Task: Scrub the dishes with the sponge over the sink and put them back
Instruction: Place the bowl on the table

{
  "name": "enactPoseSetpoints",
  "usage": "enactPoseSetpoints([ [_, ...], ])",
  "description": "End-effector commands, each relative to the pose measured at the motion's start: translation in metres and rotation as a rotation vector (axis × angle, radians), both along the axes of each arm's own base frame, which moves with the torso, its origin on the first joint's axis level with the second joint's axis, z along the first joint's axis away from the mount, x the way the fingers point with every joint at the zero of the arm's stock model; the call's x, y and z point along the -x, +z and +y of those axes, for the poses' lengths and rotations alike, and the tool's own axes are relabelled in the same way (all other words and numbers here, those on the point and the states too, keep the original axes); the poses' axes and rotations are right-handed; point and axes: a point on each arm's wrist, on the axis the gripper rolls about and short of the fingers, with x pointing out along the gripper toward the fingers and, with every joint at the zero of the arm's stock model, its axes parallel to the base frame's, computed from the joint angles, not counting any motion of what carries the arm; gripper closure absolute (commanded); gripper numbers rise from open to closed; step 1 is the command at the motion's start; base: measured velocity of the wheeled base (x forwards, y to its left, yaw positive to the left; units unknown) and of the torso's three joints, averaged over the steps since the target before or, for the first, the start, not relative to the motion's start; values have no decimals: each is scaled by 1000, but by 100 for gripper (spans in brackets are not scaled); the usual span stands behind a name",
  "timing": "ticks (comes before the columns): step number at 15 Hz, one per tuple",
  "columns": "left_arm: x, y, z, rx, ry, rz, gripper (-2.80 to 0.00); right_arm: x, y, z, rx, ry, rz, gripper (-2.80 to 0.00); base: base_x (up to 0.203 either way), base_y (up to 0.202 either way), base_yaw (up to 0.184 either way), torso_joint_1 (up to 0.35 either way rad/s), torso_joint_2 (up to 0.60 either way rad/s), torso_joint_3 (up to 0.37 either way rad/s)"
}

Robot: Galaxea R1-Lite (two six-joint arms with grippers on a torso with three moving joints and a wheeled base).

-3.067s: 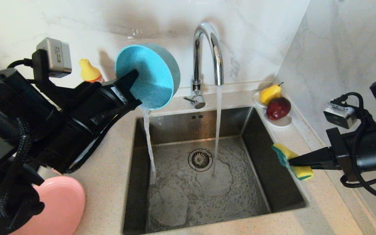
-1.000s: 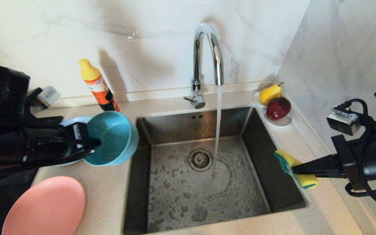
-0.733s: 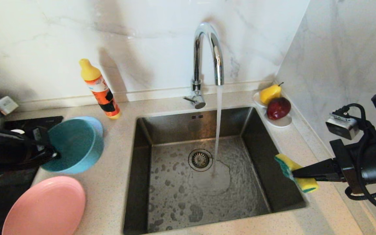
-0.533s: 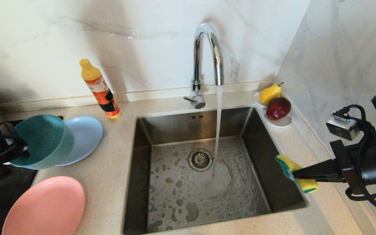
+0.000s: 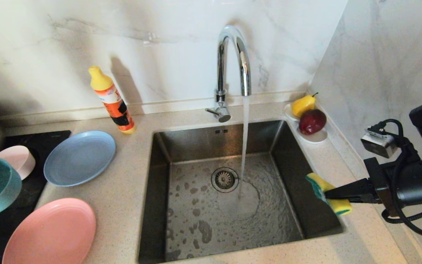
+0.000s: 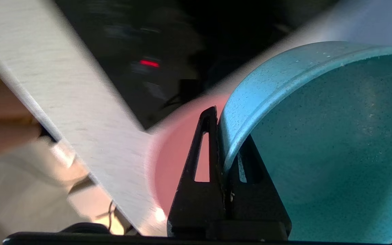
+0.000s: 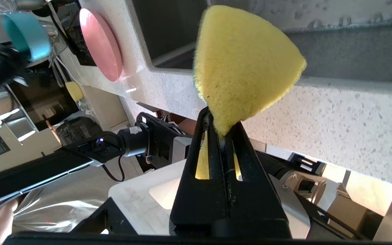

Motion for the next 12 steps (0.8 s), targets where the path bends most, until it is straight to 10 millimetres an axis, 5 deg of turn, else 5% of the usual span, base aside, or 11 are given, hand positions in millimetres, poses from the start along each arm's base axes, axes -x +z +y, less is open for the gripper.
enactPoseSetpoints([
  [1,2,-25,36,52,102,91,0,-6,-3,1,-3,3,17,0,0,0,0,0,0,0],
  [4,11,-40,77,53,155,62,0,-14,-12,3,3,1,37,0,0,0,0,0,0,0],
  [12,16,-80,112,157,217,146,0,-16,-13,3,0,3,32,0,0,0,0,0,0,0],
])
